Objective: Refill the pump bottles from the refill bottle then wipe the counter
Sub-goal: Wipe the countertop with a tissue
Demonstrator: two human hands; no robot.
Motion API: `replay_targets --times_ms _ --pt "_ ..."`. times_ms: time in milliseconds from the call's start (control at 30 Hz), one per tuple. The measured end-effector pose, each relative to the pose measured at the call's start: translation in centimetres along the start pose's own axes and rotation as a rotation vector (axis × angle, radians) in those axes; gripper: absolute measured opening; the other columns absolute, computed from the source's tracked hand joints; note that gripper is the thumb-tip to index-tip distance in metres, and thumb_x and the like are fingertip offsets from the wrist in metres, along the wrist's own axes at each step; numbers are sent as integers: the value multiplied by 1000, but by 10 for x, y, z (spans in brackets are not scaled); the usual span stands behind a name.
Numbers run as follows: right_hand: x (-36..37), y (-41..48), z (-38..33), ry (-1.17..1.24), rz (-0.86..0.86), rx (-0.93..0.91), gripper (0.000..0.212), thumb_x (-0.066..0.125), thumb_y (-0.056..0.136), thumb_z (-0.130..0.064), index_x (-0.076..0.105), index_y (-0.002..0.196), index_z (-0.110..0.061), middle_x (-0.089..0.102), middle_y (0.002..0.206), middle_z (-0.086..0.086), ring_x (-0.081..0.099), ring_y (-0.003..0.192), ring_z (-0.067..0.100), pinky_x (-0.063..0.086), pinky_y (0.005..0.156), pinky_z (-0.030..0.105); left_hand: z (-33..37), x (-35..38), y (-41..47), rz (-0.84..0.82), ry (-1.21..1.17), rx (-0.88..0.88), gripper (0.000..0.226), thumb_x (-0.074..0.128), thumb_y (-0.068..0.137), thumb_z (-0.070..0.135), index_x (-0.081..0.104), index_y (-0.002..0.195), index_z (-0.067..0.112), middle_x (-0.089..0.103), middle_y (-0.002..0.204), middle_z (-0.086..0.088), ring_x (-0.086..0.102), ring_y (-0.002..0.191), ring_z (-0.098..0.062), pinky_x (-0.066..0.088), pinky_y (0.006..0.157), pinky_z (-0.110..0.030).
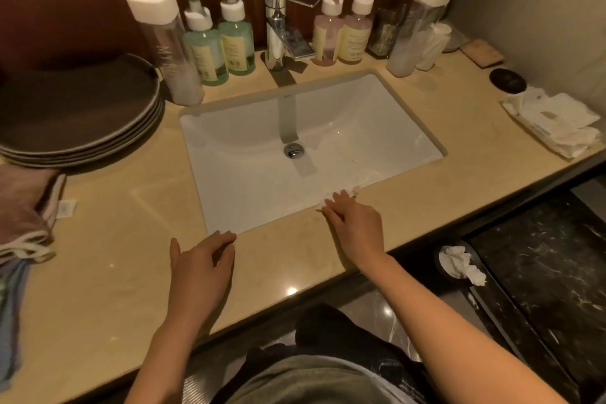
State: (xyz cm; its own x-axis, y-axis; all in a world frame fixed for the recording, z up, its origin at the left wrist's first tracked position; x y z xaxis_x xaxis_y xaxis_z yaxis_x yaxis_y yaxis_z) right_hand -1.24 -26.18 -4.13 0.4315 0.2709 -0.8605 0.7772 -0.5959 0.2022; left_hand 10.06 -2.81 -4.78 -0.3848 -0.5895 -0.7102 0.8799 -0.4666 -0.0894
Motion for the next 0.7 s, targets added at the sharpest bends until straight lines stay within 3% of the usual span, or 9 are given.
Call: replay_targets --times_ms 167,233,367,433,500,633,700 --pt "47 -40 -92 23 -124 -354 13 72 80 -24 72 91 -17 70 103 2 67 94 16 57 58 31 -14 -14 -12 70 15 4 25 50 97 20 67 115 22 62 126 3 41 133 -8 -8 118 -35" --pt "56 -61 -117 31 -214 -529 13 72 80 -24 71 92 -17 69 104 2 66 93 16 56 55 29 -20 -19 -17 90 13 -11 25 51 96 19 67 114 21 63 124 4 41 133 -8 -7 118 -37" --pt "57 -96 -131 66 -426 -885 24 49 92 -27 67 105 -17 65 116 3 59 110 17 54 83 31 -32 -31 -31 137 8 -47 25 51 96 18 67 115 22 62 125 7 41 132 -8 -7 117 -37" --pt "58 -99 -127 74 -483 -1030 29 52 92 -24 64 117 -18 60 127 3 53 120 17 44 96 29 -41 -40 -42 180 -4 -82 25 52 96 18 66 116 23 62 125 8 40 133 -8 -7 117 -37" --pt "60 -89 -123 59 -542 -1152 34 56 89 -17 61 123 -17 56 132 3 51 122 18 41 99 27 -47 -45 -51 201 -7 -109 26 52 96 19 65 117 23 60 127 9 39 133 -7 -7 118 -37" --pt "74 -65 -135 55 -653 -1389 41 39 91 -16 56 128 -17 54 134 5 49 124 20 41 101 28 -63 -56 -72 260 -13 -199 27 51 96 17 64 118 25 57 131 11 35 135 -6 -6 118 -39" --pt "81 -53 -147 56 -639 -1455 39 41 93 -18 57 128 -17 55 133 6 51 123 23 44 98 29 -68 -60 -82 304 -25 -235 27 51 96 17 63 119 25 56 131 12 31 135 -1 -8 118 -38"
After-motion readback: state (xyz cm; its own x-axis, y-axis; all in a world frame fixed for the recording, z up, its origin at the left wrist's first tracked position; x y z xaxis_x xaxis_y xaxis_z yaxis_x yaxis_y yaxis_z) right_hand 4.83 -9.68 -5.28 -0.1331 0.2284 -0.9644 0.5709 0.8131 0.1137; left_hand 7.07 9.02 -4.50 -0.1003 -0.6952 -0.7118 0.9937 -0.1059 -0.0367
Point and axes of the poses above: each hand's wrist, its own y-axis towards the middle knuckle, its own x-axis out of the palm, z = x × y, the point moved 7 cm from there along y, towards the middle knuckle
